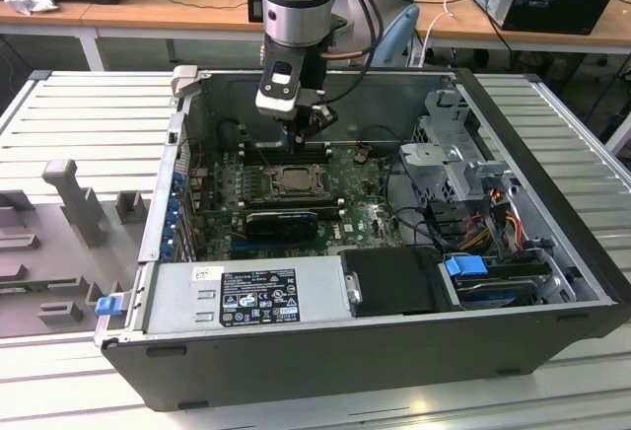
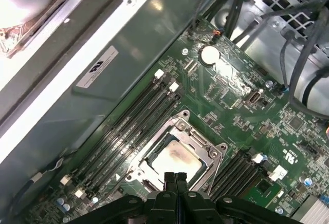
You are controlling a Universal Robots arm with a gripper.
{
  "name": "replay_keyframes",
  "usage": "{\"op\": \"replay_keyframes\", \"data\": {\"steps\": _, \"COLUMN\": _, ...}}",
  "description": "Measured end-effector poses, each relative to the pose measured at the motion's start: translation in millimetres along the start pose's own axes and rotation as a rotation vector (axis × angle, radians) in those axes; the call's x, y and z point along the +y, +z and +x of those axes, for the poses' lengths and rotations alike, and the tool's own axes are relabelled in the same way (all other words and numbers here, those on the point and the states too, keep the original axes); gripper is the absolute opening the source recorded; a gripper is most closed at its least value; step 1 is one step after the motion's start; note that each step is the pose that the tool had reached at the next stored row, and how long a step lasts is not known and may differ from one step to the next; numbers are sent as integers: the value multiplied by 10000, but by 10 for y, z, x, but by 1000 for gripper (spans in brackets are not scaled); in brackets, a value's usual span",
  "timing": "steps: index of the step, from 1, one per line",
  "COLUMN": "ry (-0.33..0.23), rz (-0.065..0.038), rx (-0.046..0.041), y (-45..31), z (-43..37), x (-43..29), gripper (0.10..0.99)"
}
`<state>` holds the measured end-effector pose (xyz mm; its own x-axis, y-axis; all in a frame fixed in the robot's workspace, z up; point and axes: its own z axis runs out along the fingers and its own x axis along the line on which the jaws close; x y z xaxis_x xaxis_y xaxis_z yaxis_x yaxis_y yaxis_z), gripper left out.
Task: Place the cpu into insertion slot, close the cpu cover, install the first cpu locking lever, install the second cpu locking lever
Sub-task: 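Install the first cpu locking lever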
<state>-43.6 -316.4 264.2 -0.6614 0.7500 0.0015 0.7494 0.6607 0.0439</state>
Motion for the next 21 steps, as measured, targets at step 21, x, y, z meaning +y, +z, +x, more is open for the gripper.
{"op": "replay_keyframes", "data": {"steps": 21, "ry": -1405, "rz": 2, "rx": 62, "y": 0, "z": 1, "x": -1, "gripper": 106}}
